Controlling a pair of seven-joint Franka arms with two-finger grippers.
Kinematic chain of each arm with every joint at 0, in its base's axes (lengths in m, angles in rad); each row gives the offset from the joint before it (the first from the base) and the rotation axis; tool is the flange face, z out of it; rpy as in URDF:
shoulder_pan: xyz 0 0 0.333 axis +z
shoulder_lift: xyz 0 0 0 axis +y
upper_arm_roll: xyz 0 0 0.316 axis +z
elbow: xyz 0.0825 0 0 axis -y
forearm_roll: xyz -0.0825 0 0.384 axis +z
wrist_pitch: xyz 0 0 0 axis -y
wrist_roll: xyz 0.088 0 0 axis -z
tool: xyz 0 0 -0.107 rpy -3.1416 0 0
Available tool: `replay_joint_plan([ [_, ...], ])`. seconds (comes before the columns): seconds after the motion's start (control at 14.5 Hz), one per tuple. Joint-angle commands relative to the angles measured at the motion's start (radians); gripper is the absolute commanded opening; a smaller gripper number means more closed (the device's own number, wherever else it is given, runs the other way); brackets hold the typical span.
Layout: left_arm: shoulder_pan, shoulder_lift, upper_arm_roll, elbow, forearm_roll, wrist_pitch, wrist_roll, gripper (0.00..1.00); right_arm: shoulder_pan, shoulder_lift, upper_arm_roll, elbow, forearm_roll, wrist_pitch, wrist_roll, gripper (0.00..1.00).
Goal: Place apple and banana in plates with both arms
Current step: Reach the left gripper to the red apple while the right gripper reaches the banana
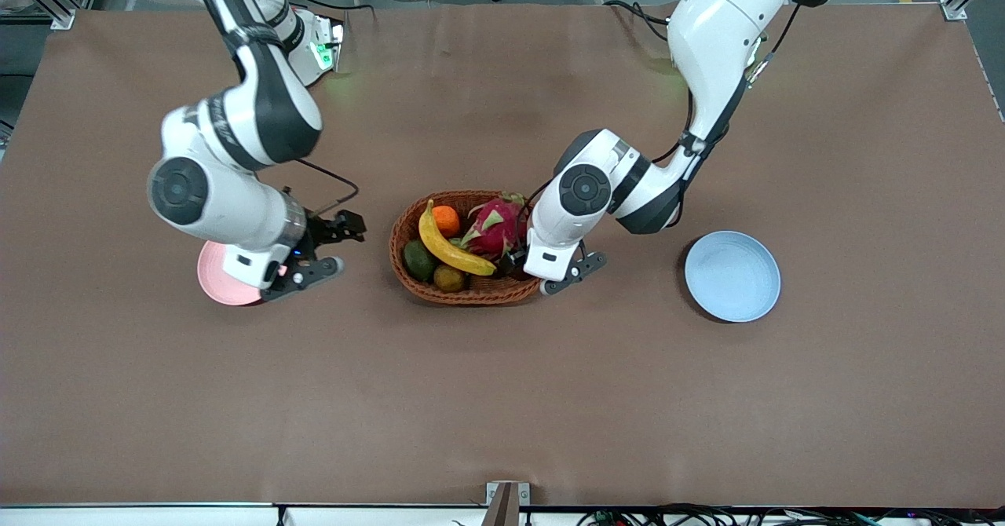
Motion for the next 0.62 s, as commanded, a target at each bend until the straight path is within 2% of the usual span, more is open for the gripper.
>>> replay_joint_plan([
  [0.0,-0.011,0.015,0.006,0.013,-0.005,0.012,-0.018,0.96,0.057,0.081,-0.007,0.073,0.020,0.041,-0.015,0.83],
  [0.14,-0.011,0.021,0.006,0.013,-0.006,0.015,-0.019,0.86,0.092,0.133,-0.005,0.113,0.021,0.082,-0.015,0.81],
  [0.28,-0.014,0.036,0.004,0.015,-0.006,0.048,-0.048,0.81,0.106,0.167,0.016,0.116,0.021,0.141,-0.015,0.81],
  [0.41,-0.020,0.044,0.006,0.016,-0.006,0.064,-0.067,0.75,0.097,0.200,0.050,0.118,0.021,0.152,-0.018,0.81],
  [0.55,-0.023,0.044,0.004,0.013,-0.006,0.064,-0.067,0.65,0.101,0.205,0.058,0.116,0.021,0.149,-0.027,0.81],
])
